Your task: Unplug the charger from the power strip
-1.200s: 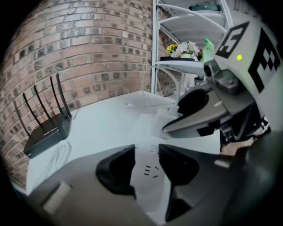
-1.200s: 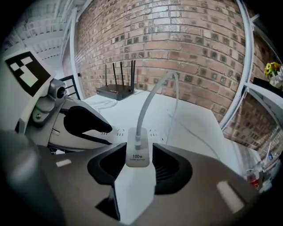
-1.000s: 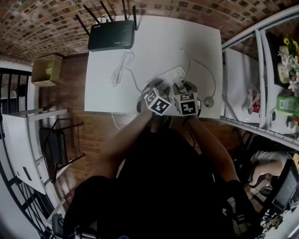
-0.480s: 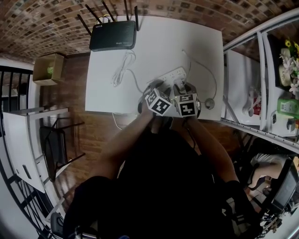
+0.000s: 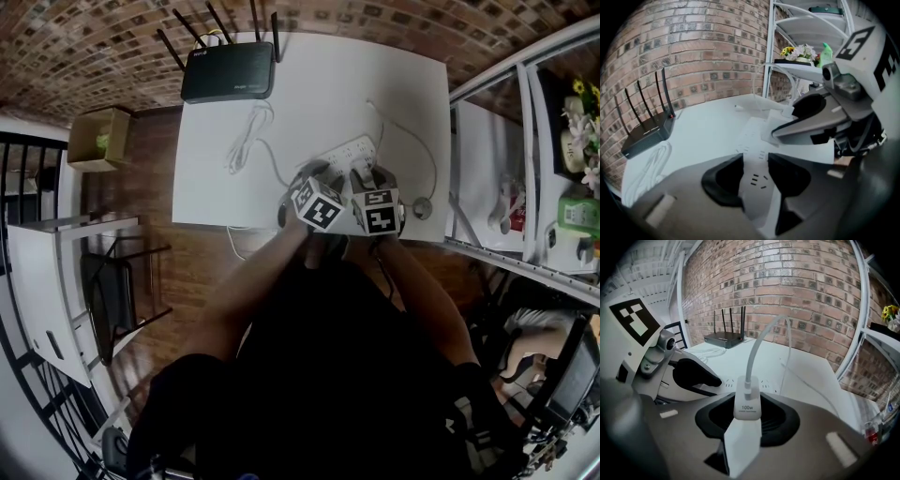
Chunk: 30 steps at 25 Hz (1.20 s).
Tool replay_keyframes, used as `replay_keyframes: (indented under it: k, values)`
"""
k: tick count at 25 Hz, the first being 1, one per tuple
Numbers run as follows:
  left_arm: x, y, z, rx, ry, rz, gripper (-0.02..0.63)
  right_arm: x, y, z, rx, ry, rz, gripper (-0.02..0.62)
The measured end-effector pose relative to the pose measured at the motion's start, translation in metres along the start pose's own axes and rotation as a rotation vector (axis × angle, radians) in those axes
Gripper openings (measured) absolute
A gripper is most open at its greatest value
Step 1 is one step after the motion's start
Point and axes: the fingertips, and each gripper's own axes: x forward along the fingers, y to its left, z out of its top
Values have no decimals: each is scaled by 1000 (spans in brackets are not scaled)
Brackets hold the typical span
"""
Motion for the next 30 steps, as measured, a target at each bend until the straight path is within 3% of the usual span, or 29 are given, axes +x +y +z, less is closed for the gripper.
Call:
replay_keyframes:
  k: [13,30]
  values:
    - [2,2,0,1,9,4,169,-11,4,15,-13,-61,-1,140]
    - [-21,-9,17,-25,-85,-20,149,-26,-19,7,206,-114,34,141]
